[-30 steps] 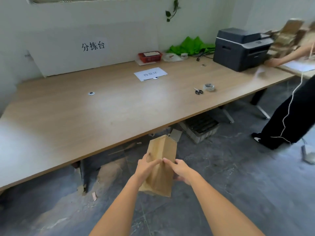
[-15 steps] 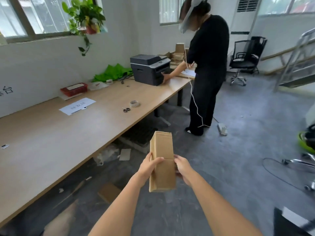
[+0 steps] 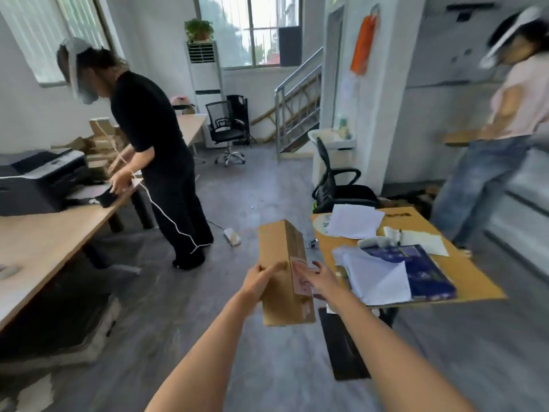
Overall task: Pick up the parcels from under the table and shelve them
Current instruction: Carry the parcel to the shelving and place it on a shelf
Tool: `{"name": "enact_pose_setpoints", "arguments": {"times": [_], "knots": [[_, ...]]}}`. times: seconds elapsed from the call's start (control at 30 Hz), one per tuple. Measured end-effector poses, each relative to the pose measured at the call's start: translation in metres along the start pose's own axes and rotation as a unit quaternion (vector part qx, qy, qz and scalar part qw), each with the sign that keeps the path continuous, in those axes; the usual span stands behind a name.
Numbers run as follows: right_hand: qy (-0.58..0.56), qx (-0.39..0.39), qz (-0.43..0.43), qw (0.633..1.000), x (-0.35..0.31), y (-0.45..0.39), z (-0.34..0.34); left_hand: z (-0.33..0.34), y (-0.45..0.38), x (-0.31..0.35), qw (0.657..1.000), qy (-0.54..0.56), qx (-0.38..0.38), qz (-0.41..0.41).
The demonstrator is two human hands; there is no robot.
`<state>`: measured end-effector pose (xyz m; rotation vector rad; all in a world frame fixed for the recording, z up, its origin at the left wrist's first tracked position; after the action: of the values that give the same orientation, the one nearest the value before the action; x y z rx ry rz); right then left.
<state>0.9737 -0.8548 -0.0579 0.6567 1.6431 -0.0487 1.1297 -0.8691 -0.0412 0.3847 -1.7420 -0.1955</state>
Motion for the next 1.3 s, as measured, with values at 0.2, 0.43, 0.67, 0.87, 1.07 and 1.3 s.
{"name": "enact_pose_setpoints", "arguments": {"times": [0.2,0.43,0.67,0.87,1.07,1.3], "knots": [[-0.032,0.073,0.025,0.996,0.016,-0.003,-0.146,0.137,0.045,0.024,0.991,-0.061,-0.108,0.046],[-0.119,0.282,0.052,0.951,0.063,0.006,-0.388,0.367,0.14,0.053,0.95,-0.115,-0.263,0.125],[-0.117,0.32,0.055,0.938,0.081,0.005,-0.424,0.408,0.143,0.053,0.954,-0.098,-0.258,0.113],[-0.194,0.387,0.063,0.899,0.097,0.009,-0.5,0.476,0.173,0.058,0.903,-0.151,-0.387,0.11],[-0.26,0.456,0.086,0.847,0.117,0.009,-0.579,0.576,0.202,0.076,0.829,-0.217,-0.485,0.173],[-0.273,0.589,0.115,0.752,0.138,0.001,-0.661,0.668,0.232,0.09,0.725,-0.302,-0.56,0.264]]}}
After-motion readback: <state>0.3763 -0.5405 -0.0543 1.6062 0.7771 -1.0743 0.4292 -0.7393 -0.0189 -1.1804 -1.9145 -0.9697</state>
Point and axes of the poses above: each hand's wrist, its own y-axis away from the middle knuckle, its own z-axis out of the palm, x = y × z, the point moved 2 cm from there along -y, towards the middle knuckle, and after that the axes turned 15 degrees about x, right-handed, at the moved point
